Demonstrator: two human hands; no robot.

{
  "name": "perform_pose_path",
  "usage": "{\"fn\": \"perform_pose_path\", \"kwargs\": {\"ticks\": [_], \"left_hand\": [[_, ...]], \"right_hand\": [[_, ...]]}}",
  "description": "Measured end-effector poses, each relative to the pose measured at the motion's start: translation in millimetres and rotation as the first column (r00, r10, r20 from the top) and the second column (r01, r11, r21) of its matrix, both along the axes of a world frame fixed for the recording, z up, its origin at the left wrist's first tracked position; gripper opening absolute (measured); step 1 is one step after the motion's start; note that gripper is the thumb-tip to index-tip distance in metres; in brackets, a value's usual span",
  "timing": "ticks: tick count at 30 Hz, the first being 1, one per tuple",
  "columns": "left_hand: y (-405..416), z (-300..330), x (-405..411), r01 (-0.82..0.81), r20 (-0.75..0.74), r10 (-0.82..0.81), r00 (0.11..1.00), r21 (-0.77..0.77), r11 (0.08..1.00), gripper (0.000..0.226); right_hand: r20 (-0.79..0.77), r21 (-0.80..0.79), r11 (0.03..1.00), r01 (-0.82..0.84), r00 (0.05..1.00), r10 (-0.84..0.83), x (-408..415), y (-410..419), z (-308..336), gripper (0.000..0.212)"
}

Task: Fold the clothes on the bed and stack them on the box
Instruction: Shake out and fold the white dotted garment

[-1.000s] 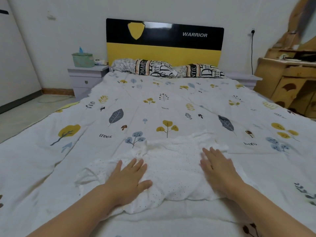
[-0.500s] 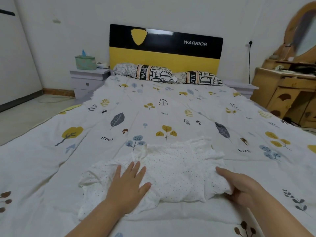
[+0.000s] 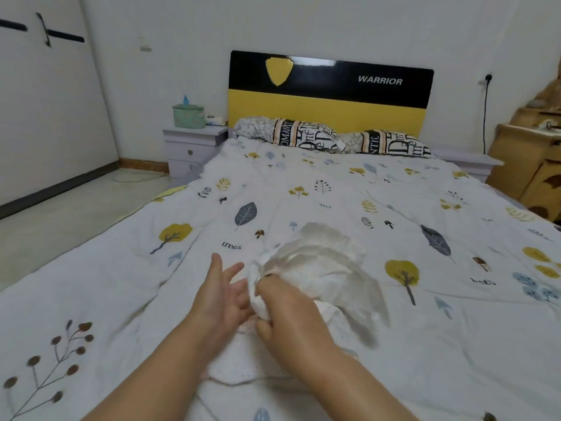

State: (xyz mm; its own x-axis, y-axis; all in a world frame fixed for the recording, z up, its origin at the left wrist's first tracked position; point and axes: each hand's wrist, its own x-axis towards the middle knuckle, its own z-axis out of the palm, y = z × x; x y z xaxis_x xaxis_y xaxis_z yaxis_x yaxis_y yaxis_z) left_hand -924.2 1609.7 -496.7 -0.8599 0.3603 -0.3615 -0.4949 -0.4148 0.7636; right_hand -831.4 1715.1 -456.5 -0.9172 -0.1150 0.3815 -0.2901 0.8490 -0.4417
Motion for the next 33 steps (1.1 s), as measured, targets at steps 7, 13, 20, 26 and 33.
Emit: {"fn": "perform_pose_path", "kwargs": {"ticks": [7, 13, 20, 26, 33], "left_hand": [[-26, 24, -4, 0.148, -0.279, -0.407, 0.870, -0.641, 0.754, 0.065], [-10, 18, -19, -0.389, -0.531, -0.357, 0.769, -0.831, 0.398, 0.033], [-6, 25, 4, -0.339, -0.559, -0.581, 0.592, -0.827, 0.449, 0.067], [10, 11, -5, -0.400, -0.495, -0.707, 0.505, -0.860, 0.317, 0.035], [-24, 19, -55, -0.397, -0.383, 0.166, 0.909, -0.666, 0.631, 0.020]], "right_hand": [[0.339, 0.328, 0.912, -0.246, 0.932, 0.130, 7, -30, -29, 0.045], [0.065, -0.101, 0.940, 0.327, 0.945, -0.321, 14, 25, -10, 0.049], [0.570, 0.082, 0.875, 0.477, 0.698, -0.433, -23, 87, -14, 0.059], [0.339, -0.245, 0.859, 0.450, 0.870, -0.359, -63, 69, 32, 0.022], [0.279, -0.701, 0.670, 0.243, 0.959, -0.056, -71, 43, 43, 0.043]]}}
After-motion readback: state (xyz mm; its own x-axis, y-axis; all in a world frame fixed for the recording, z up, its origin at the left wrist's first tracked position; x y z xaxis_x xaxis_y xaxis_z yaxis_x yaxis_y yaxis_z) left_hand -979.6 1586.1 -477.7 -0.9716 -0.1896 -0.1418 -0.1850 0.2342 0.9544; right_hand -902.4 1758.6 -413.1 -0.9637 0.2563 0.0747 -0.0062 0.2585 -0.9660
